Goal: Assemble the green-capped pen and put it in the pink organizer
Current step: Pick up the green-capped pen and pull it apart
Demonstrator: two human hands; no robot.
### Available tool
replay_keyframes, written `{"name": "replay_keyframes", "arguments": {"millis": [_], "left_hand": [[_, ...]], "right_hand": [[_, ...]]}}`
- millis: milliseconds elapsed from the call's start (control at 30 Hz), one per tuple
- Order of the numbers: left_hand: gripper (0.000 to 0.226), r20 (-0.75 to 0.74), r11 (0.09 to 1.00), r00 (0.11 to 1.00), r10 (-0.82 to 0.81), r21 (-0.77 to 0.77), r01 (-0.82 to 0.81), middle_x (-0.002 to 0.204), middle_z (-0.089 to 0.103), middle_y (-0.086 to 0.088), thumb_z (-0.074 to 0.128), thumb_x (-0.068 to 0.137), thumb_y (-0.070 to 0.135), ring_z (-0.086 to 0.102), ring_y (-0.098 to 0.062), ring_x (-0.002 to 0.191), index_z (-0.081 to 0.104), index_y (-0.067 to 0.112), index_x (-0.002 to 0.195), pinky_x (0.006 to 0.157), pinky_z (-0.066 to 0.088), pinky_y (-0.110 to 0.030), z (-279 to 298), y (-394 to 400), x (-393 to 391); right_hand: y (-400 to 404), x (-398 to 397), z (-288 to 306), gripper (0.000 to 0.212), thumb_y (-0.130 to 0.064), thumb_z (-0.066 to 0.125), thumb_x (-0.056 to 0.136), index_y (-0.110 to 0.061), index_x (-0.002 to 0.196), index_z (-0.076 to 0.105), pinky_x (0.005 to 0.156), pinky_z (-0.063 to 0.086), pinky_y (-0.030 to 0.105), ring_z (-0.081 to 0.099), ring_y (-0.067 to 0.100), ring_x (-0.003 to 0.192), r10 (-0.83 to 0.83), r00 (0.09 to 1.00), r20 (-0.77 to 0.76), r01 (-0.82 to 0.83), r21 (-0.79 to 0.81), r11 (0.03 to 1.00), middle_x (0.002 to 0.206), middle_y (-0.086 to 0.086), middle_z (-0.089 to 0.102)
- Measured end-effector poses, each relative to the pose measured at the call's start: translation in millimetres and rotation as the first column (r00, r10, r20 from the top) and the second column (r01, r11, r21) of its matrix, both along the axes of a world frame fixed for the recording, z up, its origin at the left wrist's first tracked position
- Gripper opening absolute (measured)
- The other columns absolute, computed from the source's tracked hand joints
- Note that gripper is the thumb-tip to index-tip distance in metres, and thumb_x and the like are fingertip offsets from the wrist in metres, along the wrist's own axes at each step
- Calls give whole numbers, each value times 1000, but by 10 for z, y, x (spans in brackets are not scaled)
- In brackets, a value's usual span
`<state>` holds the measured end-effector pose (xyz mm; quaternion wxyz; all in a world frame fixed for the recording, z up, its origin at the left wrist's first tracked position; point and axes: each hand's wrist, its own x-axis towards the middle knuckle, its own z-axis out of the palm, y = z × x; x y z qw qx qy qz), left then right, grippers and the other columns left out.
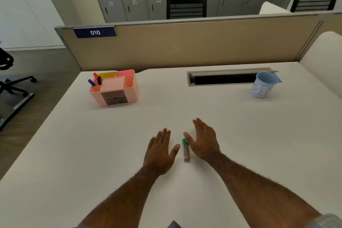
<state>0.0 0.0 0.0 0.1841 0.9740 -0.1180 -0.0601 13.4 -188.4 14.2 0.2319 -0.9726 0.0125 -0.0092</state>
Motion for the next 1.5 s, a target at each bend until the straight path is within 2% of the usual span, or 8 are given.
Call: {"name": "replay_keyframes", "arguments": {"millis": [267,500,733,933,1100,1233,1367,1500], "left_hand": [[58,-108,992,994,-21,-126,7,163,24,2,20,102,45,12,-15,151,19,20,155,122,8,-32,-83,-123,-89],[46,-109,949,990,91,-293,-120,146,52,-4,32,103,30,38,-22,138,41,20,147,115,30,-38,-8,-236,47],[41,-125,944,990,72,-312,-108,133,63,-1,44,99,35,50,-20,125,59,17,132,103,38,-29,24,-379,153],[26,-197,869,959,204,-414,-270,114,66,-2,60,92,24,60,-13,95,66,13,115,83,43,-18,38,-508,234],[13,-320,699,891,321,-555,-451,95,70,9,63,89,24,64,-6,85,68,23,100,70,46,-13,52,-540,282],[7,-445,497,826,347,-659,-564,92,74,2,65,88,23,70,-12,82,66,26,94,67,51,-20,90,-570,360],[7,-525,331,796,301,-726,-603,91,76,-2,67,86,17,72,-12,81,67,22,92,69,55,-23,166,-571,440],[11,-587,215,775,233,-746,-630,94,77,-9,71,83,15,71,-20,78,68,15,94,63,58,-34,242,-523,506]], "right_hand": [[128,-231,-190,76,-64,39,89,-12,144,36,117,22,36,30,21,143,-19,1000,-22,22,107,994,156,7,34],[203,-291,-318,55,-59,54,79,-8,100,55,113,31,38,34,21,142,-70,996,60,62,126,990,133,14,57],[246,-263,-390,37,-42,56,87,-6,95,62,116,25,37,34,22,142,-85,994,68,74,140,987,142,14,51],[260,-214,-383,31,-32,59,87,-4,98,64,117,23,34,33,22,142,-69,997,43,62,160,985,146,13,48],[274,-166,-353,34,-33,57,89,-1,99,64,109,33,36,45,23,131,-105,991,80,86,210,974,130,10,59],[262,-87,-300,28,-32,61,86,-4,90,59,79,48,41,56,25,92,-103,986,132,65,267,962,97,7,61],[275,11,-195,36,-44,58,87,-9,90,50,60,50,40,58,23,70,-125,992,-36,129,376,918,79,3,60],[283,98,-102,36,-45,56,91,-11,103,52,64,55,36,67,19,66,-39,974,-221,162,569,807,81,4,72]]}}
